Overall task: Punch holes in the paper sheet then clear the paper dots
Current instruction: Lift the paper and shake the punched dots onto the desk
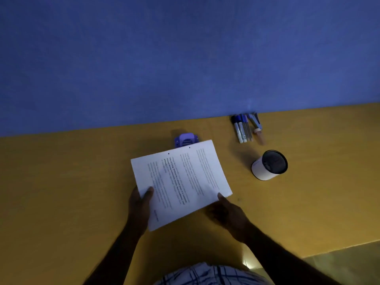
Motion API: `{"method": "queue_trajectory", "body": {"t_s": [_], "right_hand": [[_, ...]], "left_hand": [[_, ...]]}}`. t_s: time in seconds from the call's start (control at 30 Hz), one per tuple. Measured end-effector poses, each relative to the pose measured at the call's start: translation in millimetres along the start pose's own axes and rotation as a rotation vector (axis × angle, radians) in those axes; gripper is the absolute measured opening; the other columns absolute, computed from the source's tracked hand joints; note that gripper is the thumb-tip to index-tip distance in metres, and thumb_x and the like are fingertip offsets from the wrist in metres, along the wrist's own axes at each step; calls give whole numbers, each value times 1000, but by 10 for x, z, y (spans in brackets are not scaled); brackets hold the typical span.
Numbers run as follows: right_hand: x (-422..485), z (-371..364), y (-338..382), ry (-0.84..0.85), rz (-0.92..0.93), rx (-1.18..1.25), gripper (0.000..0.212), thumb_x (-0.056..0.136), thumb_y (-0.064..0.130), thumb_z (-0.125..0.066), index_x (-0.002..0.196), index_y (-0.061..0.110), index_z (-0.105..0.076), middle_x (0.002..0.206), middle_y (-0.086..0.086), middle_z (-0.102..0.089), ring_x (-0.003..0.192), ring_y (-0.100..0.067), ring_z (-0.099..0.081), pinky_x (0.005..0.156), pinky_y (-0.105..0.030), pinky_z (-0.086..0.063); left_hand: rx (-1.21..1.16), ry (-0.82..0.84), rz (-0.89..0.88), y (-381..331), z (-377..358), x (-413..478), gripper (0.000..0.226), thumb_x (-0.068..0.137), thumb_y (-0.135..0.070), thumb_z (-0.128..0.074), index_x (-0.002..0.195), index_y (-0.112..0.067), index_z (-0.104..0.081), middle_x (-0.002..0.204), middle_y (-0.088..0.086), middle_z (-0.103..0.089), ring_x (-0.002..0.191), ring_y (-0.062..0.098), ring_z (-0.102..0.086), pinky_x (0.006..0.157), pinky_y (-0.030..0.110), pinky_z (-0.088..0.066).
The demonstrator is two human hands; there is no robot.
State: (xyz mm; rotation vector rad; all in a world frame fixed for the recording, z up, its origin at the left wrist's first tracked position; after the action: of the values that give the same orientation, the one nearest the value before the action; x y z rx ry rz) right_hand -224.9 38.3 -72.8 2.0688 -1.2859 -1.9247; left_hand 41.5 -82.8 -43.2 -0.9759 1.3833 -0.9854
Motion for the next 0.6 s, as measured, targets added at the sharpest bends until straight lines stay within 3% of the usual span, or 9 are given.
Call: {"method": "queue_trajectory", "body": {"t_s": [0.1, 0.17, 0.23, 0.3, 0.37, 0.6], "right_hand": [[-2, -214, -15, 85, -21, 348, 50, 82, 30, -73, 124, 6, -60, 112, -17, -67, 108, -32, -63, 80, -40, -56], [8, -338, -19, 114, -30, 453, 52, 80, 25, -74, 127, 6, -58, 113, -16, -65, 111, -32, -62, 80, -41, -57], [15, -463, -34, 186, -48, 501, 53, 82, 20, -73, 129, 5, -56, 125, -17, -64, 118, -34, -60, 91, -45, -55], [15, -567, -20, 281, -31, 512, 51, 86, 13, -68, 133, 4, -53, 133, -18, -60, 123, -35, -58, 102, -48, -49], [24, -609, 29, 319, 37, 500, 49, 88, 6, -64, 135, 5, -51, 134, -19, -59, 122, -35, -58, 98, -46, -52], [44, -399, 359, 140, 277, 214, 41, 82, 6, -71, 121, 13, -64, 125, -11, -67, 110, -31, -65, 80, -39, -58]], "left_hand": [[-51, -21, 4, -45, -24, -38, 34, 98, -5, -49, 131, -2, -54, 126, 18, -62, 116, 35, -59, 99, 54, -47], [-67, -30, 18, -68, -67, -72, 34, 98, -5, -49, 132, -2, -53, 126, 18, -62, 116, 35, -59, 100, 58, -45], [-81, -25, 21, -79, -130, -113, 36, 98, -5, -48, 134, -2, -51, 128, 19, -61, 118, 36, -58, 102, 59, -44], [-99, -11, 22, -88, -189, -155, 37, 98, -5, -48, 135, -2, -50, 129, 20, -60, 119, 37, -56, 102, 61, -43], [-96, 10, 17, -107, -239, -200, 37, 98, -5, -49, 134, -2, -50, 128, 20, -60, 119, 37, -57, 101, 60, -44], [-37, 86, 37, -124, -209, -262, 33, 91, -5, -60, 115, -27, -62, 113, 4, -70, 107, 24, -66, 85, 44, -57]]}}
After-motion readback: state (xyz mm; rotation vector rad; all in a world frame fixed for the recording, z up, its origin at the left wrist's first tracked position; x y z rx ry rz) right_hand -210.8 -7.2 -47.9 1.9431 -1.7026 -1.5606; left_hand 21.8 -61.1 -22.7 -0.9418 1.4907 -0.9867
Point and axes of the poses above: each hand's wrist, its own x-axis towards the middle knuckle, its own z-axis out of the back of the hand, y = z × x, the point moved 5 cm from there along x, towards the middle knuckle
